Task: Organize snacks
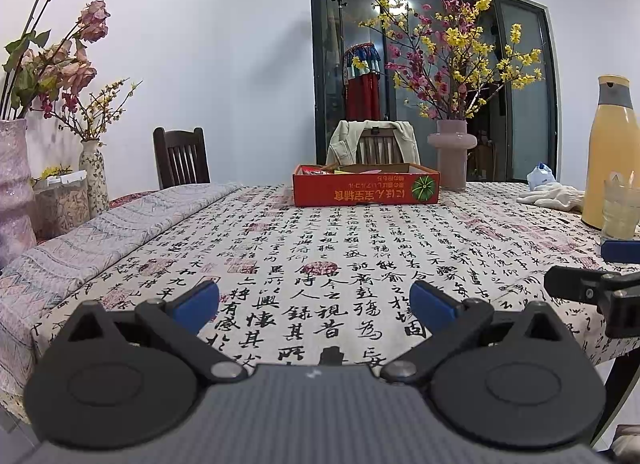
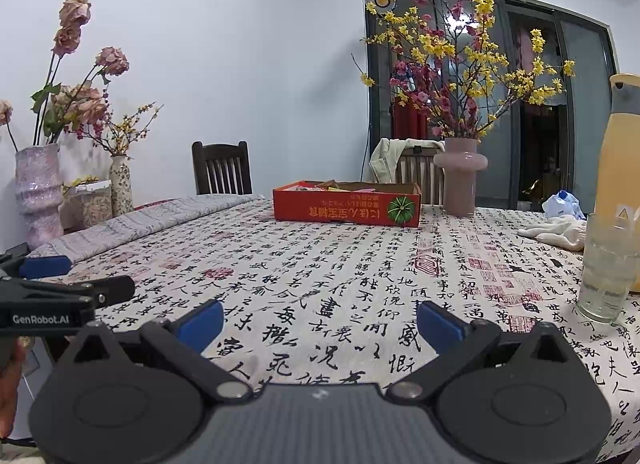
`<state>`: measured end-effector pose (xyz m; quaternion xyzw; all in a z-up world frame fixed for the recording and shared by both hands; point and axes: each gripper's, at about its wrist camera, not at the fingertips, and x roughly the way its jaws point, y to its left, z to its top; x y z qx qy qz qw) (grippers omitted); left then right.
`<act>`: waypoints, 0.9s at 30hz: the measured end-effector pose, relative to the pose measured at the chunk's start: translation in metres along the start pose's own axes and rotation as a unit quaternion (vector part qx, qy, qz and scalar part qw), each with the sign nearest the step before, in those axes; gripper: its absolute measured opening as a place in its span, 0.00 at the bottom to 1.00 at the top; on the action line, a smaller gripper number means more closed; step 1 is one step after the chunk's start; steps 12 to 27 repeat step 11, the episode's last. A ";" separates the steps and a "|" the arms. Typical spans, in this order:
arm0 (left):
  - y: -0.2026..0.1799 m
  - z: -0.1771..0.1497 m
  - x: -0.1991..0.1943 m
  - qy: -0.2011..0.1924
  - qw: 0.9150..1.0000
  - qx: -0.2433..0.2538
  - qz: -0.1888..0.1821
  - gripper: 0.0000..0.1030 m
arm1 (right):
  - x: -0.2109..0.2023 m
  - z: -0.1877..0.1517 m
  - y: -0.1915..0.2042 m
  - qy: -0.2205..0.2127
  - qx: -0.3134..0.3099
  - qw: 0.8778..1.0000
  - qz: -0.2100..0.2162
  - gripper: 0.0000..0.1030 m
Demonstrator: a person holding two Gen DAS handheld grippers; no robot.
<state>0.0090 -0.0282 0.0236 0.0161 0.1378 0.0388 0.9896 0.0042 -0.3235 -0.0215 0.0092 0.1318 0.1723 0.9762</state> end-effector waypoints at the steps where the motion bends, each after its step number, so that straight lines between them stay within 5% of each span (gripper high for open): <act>1: 0.000 0.000 0.000 0.002 1.000 0.000 0.002 1.00 | 0.000 0.000 0.000 0.000 0.000 1.000 0.000 1.00; 27: 0.001 0.001 -0.001 -0.003 1.000 0.001 -0.004 1.00 | 0.000 0.000 0.001 0.000 0.000 1.000 0.000 1.00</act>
